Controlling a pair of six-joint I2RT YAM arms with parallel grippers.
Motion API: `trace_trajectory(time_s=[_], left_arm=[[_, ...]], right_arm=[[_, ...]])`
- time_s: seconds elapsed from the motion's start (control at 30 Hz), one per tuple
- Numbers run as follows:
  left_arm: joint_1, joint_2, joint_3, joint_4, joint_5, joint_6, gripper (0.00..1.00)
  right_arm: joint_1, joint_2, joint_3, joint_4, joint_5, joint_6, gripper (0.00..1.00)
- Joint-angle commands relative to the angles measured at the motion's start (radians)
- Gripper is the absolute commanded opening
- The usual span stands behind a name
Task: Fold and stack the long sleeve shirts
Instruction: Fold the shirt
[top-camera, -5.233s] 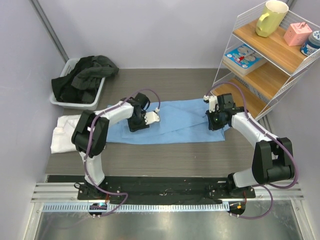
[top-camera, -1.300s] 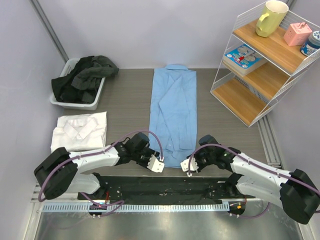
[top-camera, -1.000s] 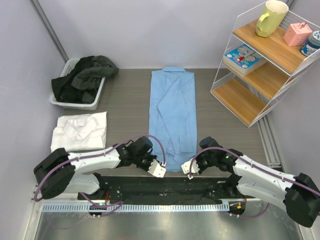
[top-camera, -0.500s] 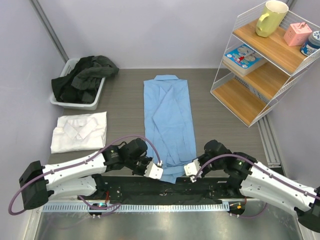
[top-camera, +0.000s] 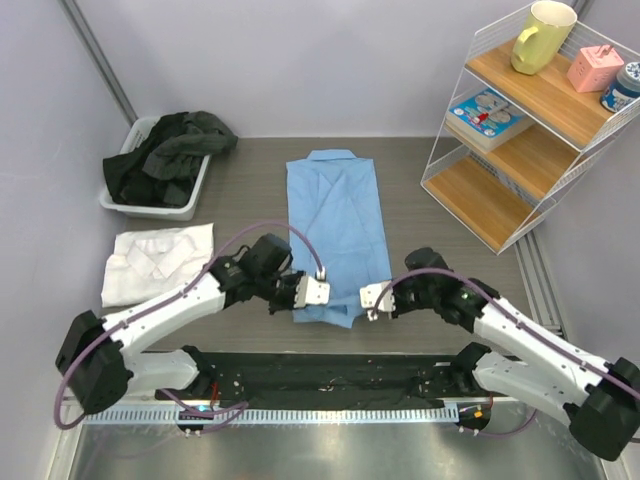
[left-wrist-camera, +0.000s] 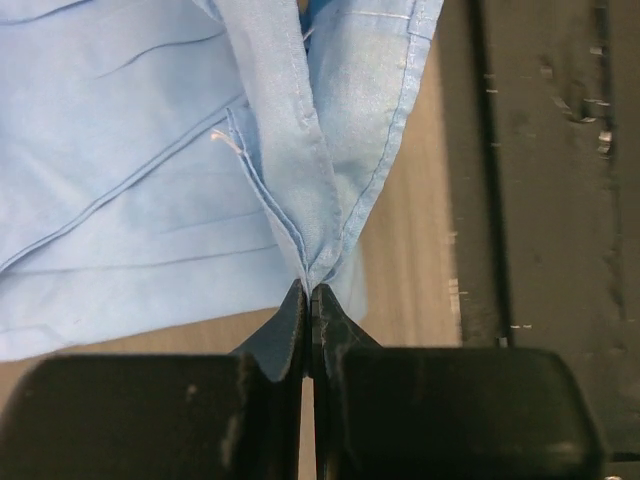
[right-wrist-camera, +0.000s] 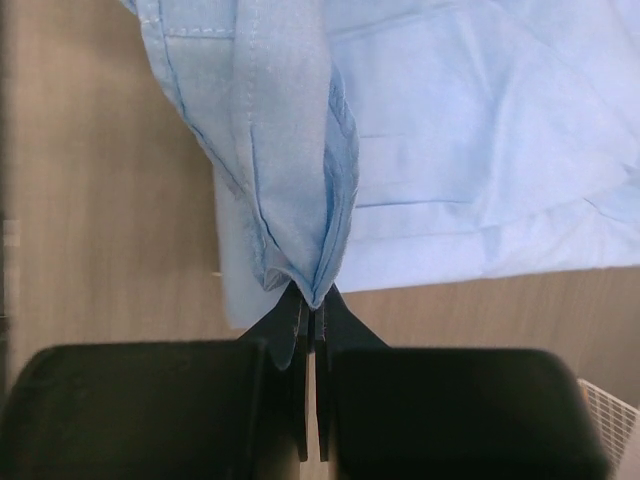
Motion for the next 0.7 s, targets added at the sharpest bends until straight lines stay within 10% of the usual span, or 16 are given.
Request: trace_trajectory(time_s=[0.0,0.27,0.67], left_arm=[[0.125,0.120,0.158,0.002,0.071,0.063,0.00],[0.340,0.539,0.563,-0.054,0.141,0.148,0.00],[0.474,0.957,0.997,-0.150,0.106,0.159,0.00]], right_arm=[[-0.141,0.156,0.108,0.135,-0.103,-0.122,0.01],[-0.394,0.592,0.474,0.242,-0.253,-0.223,0.01],[-0.447,1.056,0.782,0.373,-0.283,-0.180,0.01]])
